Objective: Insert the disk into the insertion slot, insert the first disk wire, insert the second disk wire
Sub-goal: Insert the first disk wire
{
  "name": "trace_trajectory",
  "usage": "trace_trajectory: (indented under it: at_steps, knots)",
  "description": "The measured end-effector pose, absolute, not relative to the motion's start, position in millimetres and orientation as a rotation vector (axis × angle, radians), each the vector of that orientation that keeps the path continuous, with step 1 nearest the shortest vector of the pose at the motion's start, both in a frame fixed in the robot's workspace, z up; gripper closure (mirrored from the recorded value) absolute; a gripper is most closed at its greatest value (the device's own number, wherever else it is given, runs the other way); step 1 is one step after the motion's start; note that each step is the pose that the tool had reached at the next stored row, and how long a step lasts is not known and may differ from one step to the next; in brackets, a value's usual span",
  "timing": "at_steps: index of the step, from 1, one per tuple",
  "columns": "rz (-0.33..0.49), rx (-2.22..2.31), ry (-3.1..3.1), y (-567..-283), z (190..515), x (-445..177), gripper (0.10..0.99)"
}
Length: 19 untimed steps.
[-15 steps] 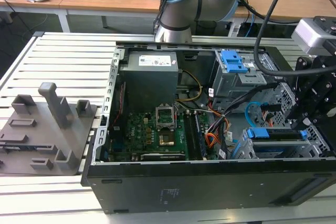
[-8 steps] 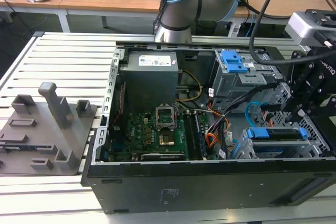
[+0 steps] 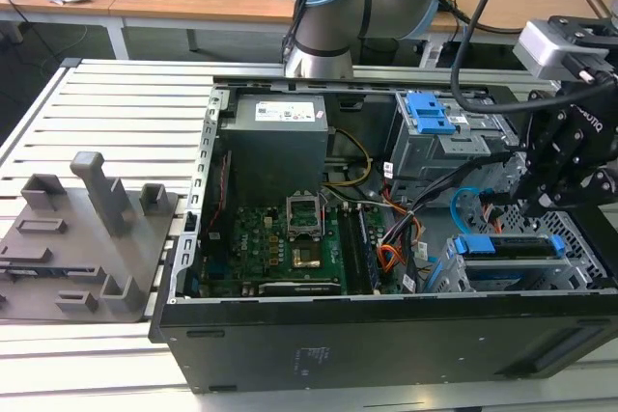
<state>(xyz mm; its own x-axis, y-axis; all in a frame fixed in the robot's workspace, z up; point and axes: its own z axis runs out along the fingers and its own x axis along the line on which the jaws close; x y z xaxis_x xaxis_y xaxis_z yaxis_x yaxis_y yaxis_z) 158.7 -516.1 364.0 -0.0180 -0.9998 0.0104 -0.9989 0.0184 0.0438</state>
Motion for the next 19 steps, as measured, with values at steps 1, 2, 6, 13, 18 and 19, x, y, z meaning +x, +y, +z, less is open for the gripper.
trace_trajectory:
  at_steps: [1,2,6,13,18,19]
  knots:
    - [-0.037,2.174,-2.214,-512.0,363.9,158.6,0.784]
    - [-0.037,2.174,-2.214,-507.8,363.8,158.5,0.784]
    - [-0.036,2.174,-2.214,-497.0,361.9,155.1,0.784]
    - [-0.022,2.167,-2.208,-493.6,351.6,152.4,0.784]
    - [-0.020,2.166,-2.207,-493.6,349.9,152.4,0.784]
    - [-0.019,2.166,-2.207,-493.6,349.9,152.4,0.800]
